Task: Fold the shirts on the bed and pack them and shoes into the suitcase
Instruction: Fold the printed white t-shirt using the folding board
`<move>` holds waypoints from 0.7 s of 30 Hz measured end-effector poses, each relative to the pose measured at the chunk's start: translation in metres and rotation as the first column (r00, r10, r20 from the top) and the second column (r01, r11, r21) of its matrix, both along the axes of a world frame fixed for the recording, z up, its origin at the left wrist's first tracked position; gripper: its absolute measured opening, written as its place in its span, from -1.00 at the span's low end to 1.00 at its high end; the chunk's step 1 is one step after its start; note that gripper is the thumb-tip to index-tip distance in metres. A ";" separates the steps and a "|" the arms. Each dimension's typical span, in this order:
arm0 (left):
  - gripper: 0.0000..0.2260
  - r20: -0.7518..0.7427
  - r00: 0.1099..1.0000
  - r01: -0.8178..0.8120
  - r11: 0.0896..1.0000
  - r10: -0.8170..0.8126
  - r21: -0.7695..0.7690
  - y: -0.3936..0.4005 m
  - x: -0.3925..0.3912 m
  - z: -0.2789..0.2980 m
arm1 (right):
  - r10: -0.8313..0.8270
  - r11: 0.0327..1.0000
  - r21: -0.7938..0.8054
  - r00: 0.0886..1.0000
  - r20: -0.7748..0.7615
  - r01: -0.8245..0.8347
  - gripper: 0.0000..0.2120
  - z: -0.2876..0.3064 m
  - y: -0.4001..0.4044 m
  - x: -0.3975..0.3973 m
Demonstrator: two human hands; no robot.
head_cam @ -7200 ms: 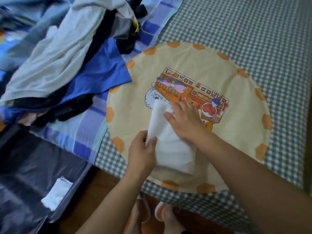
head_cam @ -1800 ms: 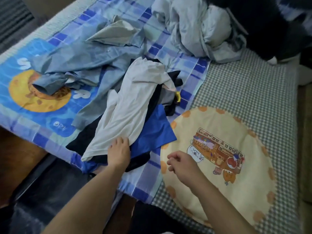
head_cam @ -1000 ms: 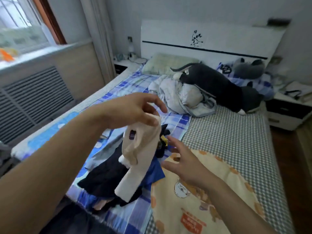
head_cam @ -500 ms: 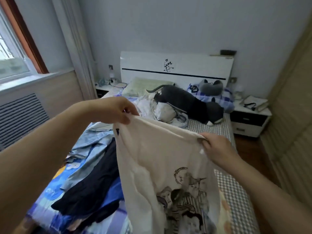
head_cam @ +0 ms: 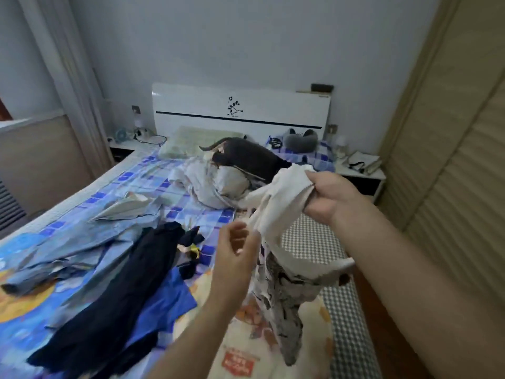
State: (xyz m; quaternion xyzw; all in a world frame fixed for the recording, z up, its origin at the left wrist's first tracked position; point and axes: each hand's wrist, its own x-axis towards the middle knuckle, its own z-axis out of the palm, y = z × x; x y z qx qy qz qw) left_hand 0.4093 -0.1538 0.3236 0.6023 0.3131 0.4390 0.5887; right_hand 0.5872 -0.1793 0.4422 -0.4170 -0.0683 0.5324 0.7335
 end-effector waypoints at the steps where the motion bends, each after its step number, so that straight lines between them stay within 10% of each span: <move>1: -0.57 -0.071 0.993 0.094 0.995 -0.096 -0.032 -0.016 0.007 -0.020 | -0.002 1.000 -0.009 0.999 -0.039 0.001 -0.77 -0.003 0.005 -0.004; 4: -0.48 -0.229 0.966 0.118 0.993 -0.120 -0.022 -0.020 0.038 -0.064 | -0.042 0.999 -0.012 0.985 -0.166 0.040 -0.72 -0.012 0.017 -0.019; 9: -0.94 -0.500 0.865 -0.023 0.998 0.049 0.057 0.021 0.035 -0.091 | -0.074 0.997 0.022 0.984 -0.160 0.079 -0.67 -0.013 0.010 -0.013; 17: -0.50 -0.600 0.798 0.136 0.985 -0.048 0.102 0.039 0.028 -0.117 | -0.118 0.993 -0.017 0.964 -0.237 0.117 -0.71 -0.016 -0.008 0.014; 21: -0.73 -0.663 0.748 0.137 0.974 0.017 0.180 0.050 0.038 -0.122 | -0.104 0.993 0.033 0.965 -0.240 0.115 -0.76 -0.010 -0.029 0.023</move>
